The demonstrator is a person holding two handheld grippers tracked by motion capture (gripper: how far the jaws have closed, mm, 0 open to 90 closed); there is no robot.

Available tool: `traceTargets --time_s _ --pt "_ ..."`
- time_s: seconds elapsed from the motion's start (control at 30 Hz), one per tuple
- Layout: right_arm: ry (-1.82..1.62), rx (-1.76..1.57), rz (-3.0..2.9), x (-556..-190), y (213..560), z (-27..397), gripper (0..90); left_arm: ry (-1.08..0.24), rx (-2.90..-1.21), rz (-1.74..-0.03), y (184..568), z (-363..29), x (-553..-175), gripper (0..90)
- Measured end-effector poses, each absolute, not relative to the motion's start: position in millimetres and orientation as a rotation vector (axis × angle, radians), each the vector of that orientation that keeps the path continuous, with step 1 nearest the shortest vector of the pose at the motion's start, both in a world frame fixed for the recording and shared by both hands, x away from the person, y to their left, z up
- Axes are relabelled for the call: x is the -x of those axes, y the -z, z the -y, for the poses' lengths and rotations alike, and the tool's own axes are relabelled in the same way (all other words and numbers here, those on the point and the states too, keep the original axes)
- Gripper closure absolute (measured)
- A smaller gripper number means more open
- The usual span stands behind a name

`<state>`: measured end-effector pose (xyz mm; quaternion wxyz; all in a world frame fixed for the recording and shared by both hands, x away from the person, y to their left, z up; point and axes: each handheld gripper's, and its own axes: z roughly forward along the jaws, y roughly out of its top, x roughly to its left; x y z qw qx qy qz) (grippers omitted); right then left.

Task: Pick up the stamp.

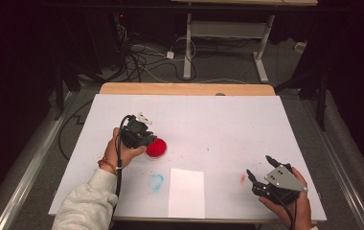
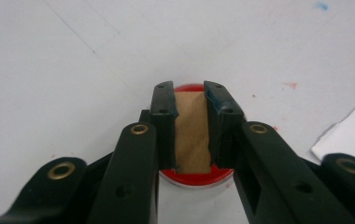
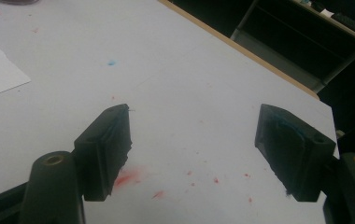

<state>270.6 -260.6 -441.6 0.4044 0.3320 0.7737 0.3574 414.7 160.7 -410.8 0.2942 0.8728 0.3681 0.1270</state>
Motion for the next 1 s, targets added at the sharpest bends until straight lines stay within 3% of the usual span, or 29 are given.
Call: traceTargets --time_s 0.4,1.0 --pt "-0.903 -0.842 -1.960 -271 442 260 27.5 -0.353 -2.268 -0.921 388 -164 -405 73.3" --pt "-0.886 -0.842 -1.988 -273 447 259 27.5 -0.253 -2.425 -0.933 441 -138 -428 73.2"
